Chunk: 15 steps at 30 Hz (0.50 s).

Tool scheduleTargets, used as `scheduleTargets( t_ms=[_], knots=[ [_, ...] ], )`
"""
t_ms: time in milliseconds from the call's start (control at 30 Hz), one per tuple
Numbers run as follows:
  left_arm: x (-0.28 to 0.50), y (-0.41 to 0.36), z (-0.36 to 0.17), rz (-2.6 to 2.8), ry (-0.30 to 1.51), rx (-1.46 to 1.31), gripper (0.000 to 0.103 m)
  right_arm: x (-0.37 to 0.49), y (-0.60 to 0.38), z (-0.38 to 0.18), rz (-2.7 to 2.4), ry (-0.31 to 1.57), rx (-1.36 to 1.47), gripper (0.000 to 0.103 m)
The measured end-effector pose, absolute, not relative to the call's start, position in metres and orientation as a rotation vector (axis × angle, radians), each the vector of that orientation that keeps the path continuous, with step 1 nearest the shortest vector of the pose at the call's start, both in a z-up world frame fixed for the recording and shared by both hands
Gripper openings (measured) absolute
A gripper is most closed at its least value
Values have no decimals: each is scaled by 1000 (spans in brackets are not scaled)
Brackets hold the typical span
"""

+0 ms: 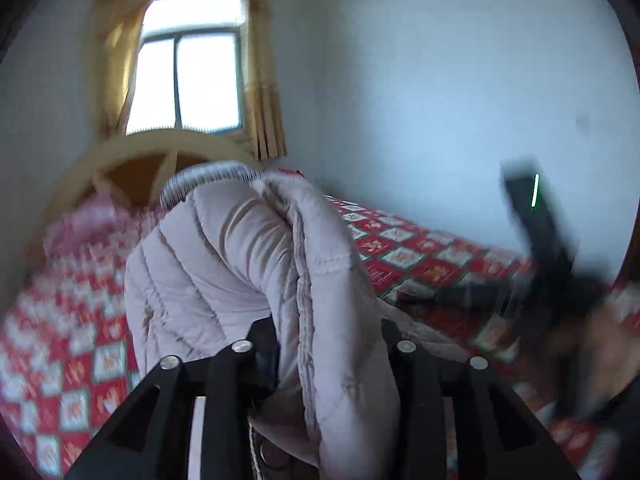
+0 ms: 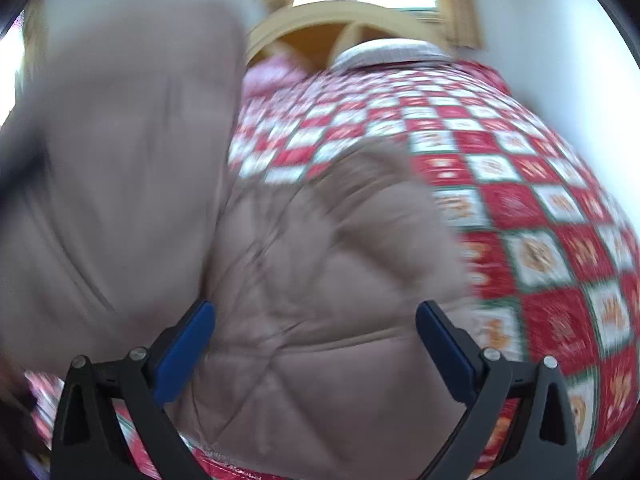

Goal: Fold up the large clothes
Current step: 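Carry the jacket bundle with the left tool while the right tool moves alongside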

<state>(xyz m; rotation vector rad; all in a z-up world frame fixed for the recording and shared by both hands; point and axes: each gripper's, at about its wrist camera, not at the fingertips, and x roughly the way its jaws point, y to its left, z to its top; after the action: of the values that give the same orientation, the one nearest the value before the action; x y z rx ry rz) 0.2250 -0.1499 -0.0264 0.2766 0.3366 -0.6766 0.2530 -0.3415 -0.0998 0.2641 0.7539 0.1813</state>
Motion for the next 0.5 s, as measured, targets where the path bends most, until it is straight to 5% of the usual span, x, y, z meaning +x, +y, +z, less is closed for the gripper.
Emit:
scheduleTargets(
  t_ms=[233, 400, 500],
  knots=[
    [192, -220, -93, -656, 199, 553, 55, 249, -415, -64, 190, 577, 553, 101],
    [175, -226, -95, -670, 163, 576, 64, 270, -403, -47, 318, 603, 519, 92],
    [148, -203, -77, -698, 101, 568, 68, 295, -376, -53, 276, 707, 376, 76]
  ],
)
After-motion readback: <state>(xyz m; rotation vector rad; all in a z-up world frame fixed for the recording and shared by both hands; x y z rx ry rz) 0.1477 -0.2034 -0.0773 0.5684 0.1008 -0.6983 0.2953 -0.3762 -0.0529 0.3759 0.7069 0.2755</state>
